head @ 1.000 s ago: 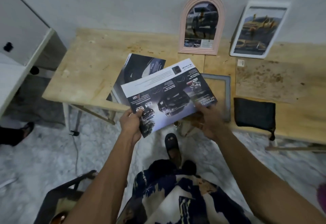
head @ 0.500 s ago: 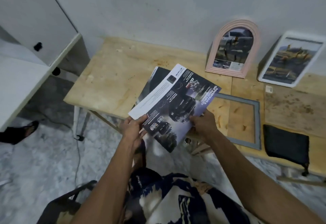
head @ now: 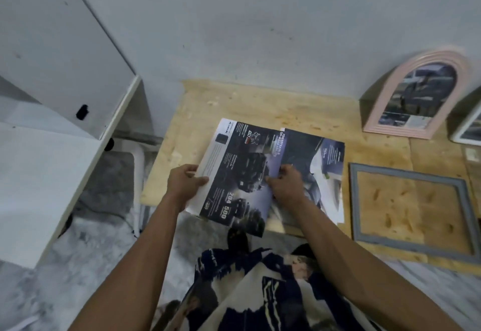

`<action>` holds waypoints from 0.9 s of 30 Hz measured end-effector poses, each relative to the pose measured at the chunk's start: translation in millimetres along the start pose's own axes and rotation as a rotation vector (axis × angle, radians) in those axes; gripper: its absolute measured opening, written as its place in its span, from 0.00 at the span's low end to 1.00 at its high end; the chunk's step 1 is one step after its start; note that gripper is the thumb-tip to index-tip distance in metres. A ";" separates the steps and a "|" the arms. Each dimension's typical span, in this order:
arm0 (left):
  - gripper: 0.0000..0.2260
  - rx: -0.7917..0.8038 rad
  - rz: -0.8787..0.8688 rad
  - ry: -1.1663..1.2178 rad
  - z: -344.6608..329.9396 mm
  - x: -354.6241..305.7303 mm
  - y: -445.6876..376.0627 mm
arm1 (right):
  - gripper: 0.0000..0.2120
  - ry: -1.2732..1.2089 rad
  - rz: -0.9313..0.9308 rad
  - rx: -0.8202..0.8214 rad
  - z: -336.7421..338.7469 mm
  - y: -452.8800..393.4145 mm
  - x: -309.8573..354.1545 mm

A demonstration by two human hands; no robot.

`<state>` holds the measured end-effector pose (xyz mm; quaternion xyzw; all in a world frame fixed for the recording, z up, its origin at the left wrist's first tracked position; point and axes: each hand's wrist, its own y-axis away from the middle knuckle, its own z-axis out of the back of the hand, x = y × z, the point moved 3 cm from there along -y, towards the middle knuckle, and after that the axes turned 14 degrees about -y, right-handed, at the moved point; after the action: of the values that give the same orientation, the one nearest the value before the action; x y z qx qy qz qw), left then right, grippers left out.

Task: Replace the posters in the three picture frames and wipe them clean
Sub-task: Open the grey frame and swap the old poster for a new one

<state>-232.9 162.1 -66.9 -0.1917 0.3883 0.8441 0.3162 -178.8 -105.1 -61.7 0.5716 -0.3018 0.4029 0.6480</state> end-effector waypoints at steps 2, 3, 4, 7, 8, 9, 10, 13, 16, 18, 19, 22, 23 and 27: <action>0.16 -0.032 -0.033 -0.024 3.8 4.2 -10.2 | 0.08 0.026 -0.031 0.026 -15.7 -6.4 -0.2; 0.16 -0.048 -0.034 -0.019 4.2 6.3 -14.3 | 0.10 0.048 -0.052 0.042 -22.6 -10.0 -0.9; 0.16 -0.065 -0.017 -0.016 3.8 9.1 -18.5 | 0.13 0.074 -0.070 0.044 -28.8 -13.7 -0.9; 0.17 -0.083 0.037 -0.029 0.6 16.3 -28.6 | 0.18 0.111 -0.098 0.069 -44.5 -24.5 -1.9; 0.18 -0.079 0.042 -0.052 0.3 17.1 -31.6 | 0.18 0.112 -0.106 0.069 -48.5 -27.5 -2.6; 0.19 -0.079 0.035 -0.081 0.1 16.9 -33.9 | 0.17 0.107 -0.128 0.066 -51.8 -28.9 -3.5; 0.20 -0.080 0.023 -0.116 0.0 17.5 -36.6 | 0.16 0.105 -0.152 0.059 -55.0 -29.3 -5.9; 0.21 -0.082 -0.033 -0.211 -1.1 16.9 -43.1 | 0.13 0.150 -0.149 0.016 -61.6 -30.2 -11.7; 0.21 -0.079 -0.059 -0.257 -2.9 12.4 -45.9 | 0.11 0.251 -0.156 0.005 -63.9 -32.4 -15.2; 0.20 -0.080 -0.084 -0.286 -4.2 10.7 -45.1 | 0.11 0.256 -0.153 -0.014 -62.9 -32.9 -15.9; 0.19 -0.083 -0.104 -0.303 -4.2 9.6 -45.3 | 0.11 0.253 -0.149 -0.034 -62.4 -34.4 -16.2; 0.17 -0.090 -0.152 -0.359 -4.7 10.5 -48.9 | 0.12 0.252 -0.150 -0.088 -61.7 -37.5 -17.8; 0.17 -0.090 -0.158 -0.380 -5.2 11.9 -50.6 | 0.13 0.244 -0.165 -0.104 -61.8 -37.5 -18.3; 0.18 -0.087 -0.129 -0.409 -6.7 11.8 -54.8 | 0.17 0.159 -0.167 -0.172 -60.8 -32.9 -17.3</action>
<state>-203.6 188.8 -107.0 -0.0546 0.2661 0.8595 0.4330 -163.0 -49.0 -102.8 0.5032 -0.2341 0.3642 0.7478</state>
